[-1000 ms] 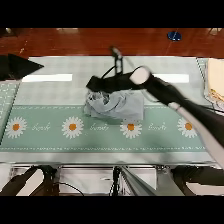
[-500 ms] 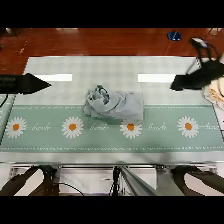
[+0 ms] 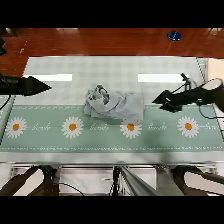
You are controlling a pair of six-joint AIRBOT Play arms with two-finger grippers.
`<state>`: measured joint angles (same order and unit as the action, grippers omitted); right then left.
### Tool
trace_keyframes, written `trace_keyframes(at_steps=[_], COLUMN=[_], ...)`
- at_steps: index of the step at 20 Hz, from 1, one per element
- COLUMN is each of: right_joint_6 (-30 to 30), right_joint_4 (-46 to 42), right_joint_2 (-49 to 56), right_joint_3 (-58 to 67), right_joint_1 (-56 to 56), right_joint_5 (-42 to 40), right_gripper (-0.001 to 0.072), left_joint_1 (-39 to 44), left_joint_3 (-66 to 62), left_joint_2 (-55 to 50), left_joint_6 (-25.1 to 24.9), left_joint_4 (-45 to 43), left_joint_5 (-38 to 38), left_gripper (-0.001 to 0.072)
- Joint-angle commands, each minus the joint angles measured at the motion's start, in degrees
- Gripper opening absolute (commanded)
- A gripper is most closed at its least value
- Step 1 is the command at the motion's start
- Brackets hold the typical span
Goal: Fold the shirts.
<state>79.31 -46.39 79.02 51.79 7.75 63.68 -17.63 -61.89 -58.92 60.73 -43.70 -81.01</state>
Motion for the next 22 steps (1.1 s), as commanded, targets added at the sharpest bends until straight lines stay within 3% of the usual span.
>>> trace_keyframes(at_steps=[1, 5, 6, 8, 9, 12, 15, 19, 22], right_joint_6=[-2.67, -2.69, -3.32, -7.06, -9.03, -12.31, -8.68, 1.81, 4.7], right_joint_4=[8.76, 13.73, 15.65, 20.26, 23.52, 27.39, 25.27, 11.8, 2.89], right_joint_2=[5.11, 10.01, 10.69, 10.67, 10.4, 6.1, -4.09, -16.11, -21.49], right_joint_3=[-1.68, -1.68, -1.68, -1.57, -1.11, 2.71, 8.0, 16.55, 20.48], right_joint_1=[-5.29, -11.58, -12.85, -13.92, -13.27, -9.4, -2.69, 10.71, 23.06], right_joint_5=[-5.73, -7.72, -7.54, -6.75, -4.46, 4.81, 9.4, 16.13, 25.33], right_gripper=[0.0588, 0.0559, 0.0445, 0.0114, 0.0019, 0.0019, 0.0019, 0.0018, 0.0018], left_joint_1=[0.02, 0.02, 0.02, 0.02, 0.02, 0.02, 0.02, 0.02, 0.02], left_joint_3=[0.0, 0.0, 0.0, 0.0, 0.0, 0.0, 0.0, 0.0, 0.0], left_joint_2=[-0.02, -0.02, -0.02, -0.02, -0.02, -0.02, -0.04, -0.04, -0.04], left_joint_6=[-0.02, 0.15, 0.22, 0.22, 0.2, 0.17, 0.17, 0.17, 0.17], left_joint_4=[-0.11, -0.09, -0.09, -0.09, -0.11, -0.11, -0.11, -0.11, -0.11], left_joint_5=[-0.04, -0.04, -0.04, -0.04, -0.04, 0.0, 0.02, 0.02, 0.02], left_gripper=[0.0351, 0.035, 0.035, 0.0346, 0.0338, 0.0338, 0.0338, 0.0338, 0.0338])
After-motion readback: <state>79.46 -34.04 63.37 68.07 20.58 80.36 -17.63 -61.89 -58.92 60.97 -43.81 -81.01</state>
